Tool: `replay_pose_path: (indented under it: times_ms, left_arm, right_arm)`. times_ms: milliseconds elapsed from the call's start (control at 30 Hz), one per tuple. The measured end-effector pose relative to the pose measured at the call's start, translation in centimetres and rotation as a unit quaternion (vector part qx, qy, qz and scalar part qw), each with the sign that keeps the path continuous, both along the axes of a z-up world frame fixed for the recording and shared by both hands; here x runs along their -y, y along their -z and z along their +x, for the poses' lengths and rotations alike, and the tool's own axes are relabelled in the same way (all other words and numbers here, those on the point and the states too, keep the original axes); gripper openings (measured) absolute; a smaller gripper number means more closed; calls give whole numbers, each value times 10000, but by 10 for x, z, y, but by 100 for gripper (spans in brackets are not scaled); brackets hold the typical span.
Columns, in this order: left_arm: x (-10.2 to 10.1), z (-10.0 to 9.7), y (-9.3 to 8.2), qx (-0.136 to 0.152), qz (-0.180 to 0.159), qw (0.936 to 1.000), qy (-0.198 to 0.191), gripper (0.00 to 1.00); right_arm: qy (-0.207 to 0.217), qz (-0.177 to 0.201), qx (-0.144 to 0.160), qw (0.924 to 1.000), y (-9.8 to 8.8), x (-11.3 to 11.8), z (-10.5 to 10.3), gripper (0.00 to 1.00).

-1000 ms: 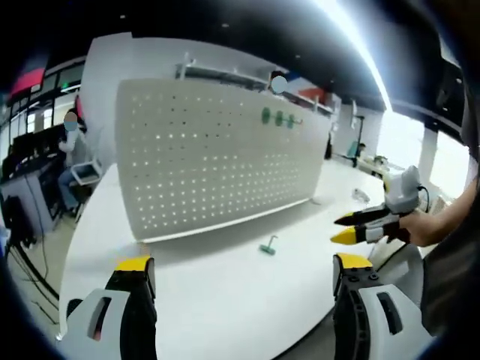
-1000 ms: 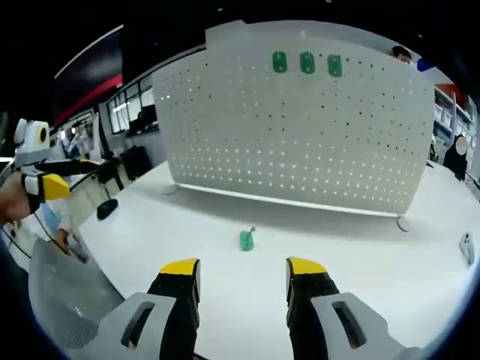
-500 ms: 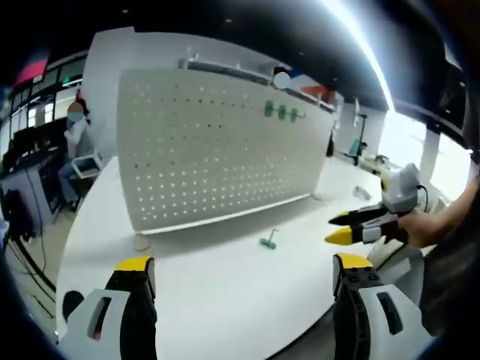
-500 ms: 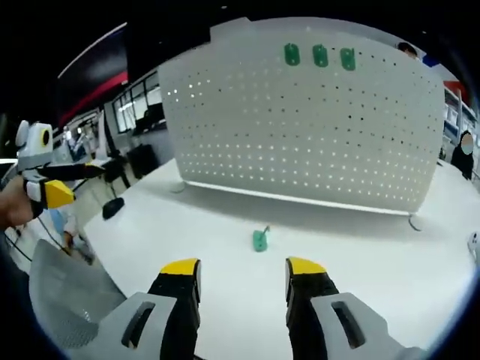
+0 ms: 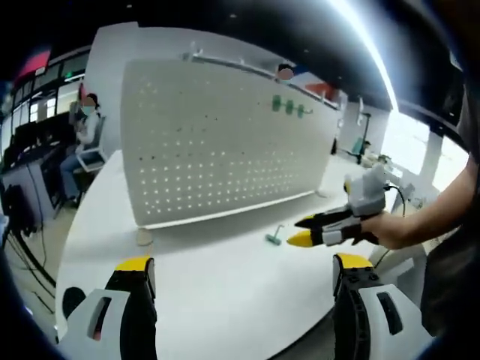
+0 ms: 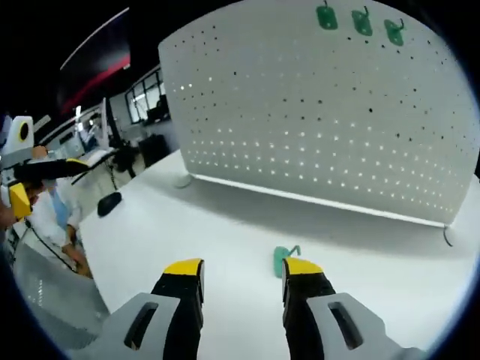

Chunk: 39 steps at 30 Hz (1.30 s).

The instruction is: Insert the hook assembly into the mounting plate slot until the hook locks in place.

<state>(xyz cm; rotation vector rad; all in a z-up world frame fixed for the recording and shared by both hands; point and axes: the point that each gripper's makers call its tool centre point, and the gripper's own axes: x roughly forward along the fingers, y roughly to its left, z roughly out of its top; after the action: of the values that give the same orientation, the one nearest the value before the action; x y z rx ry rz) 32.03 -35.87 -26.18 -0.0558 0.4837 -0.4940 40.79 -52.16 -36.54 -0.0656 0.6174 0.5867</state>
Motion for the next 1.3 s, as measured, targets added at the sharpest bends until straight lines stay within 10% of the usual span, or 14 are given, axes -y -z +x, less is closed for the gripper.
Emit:
replay_pose_path:
  times_ms: [1300]
  left_arm:
    - [-11, 4, 23, -346, 22, 9994, -96, 99]
  right_arm:
    - [861, -27, -366, 9956, 31, 18, 66, 33]
